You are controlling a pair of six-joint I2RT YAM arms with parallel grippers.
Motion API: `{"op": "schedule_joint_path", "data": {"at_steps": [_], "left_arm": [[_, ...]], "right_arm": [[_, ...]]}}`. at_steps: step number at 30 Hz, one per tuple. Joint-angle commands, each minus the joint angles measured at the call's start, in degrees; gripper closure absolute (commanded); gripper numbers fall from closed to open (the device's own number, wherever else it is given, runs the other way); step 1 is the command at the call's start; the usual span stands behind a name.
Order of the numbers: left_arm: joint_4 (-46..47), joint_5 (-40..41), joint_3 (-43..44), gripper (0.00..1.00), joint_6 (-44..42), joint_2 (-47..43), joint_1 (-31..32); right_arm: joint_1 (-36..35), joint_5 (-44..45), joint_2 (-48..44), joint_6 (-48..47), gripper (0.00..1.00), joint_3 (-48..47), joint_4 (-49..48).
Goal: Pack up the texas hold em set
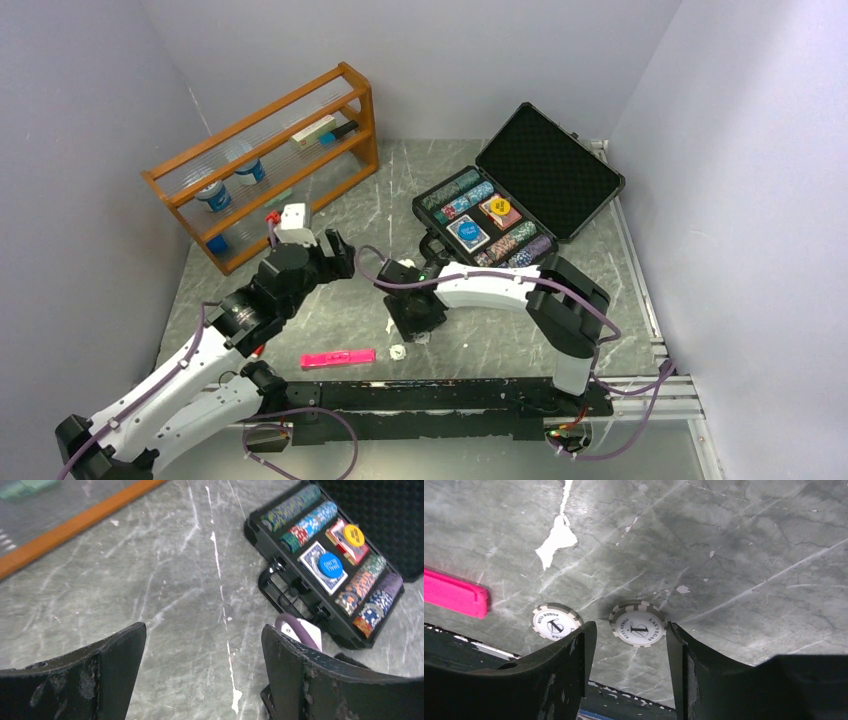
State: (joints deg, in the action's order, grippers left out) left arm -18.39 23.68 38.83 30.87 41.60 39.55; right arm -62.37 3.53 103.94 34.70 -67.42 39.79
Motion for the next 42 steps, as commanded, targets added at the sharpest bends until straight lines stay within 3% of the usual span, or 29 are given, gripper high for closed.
{"op": "schedule_joint_path", "data": {"at_steps": [1,9,13,33,38,42], "left_arm": [[-3.1,8.6,5.5,0.10,-1.2,-2.2,-0.2],[-9.9,24.4,9.8,0.10,-1.0,-5.8,-0.2],[-9.4,28.1,9.5,0.10,-2.3,-7.6,-0.2],[-7.7,28.0,7.6,0.10,-2.1,-7.8,-0.2],[-8.2,27.3,7.6,0.10,-1.5,-7.4,-0.2],[-8.1,27.3,7.0,0.10,-1.3,-7.8,-0.2]], "right_arm": [[-2.1,4.2,-2.4,0.9,0.43,-4.0,1.9],[-4.2,3.3,-1.0,-1.4,0.45,-6.1,-0.8],[-6.1,3.5,1.6,-2.9,0.45,-8.8,0.8],[-9.8,1.0,10.9,-2.7,0.43,-9.7,2.2],[-9.8,1.2,12.8,-2.0,0.51,-8.7,3.3],[-9.8,2.8,14.0,-2.1,0.63,-9.1,4.8]]}}
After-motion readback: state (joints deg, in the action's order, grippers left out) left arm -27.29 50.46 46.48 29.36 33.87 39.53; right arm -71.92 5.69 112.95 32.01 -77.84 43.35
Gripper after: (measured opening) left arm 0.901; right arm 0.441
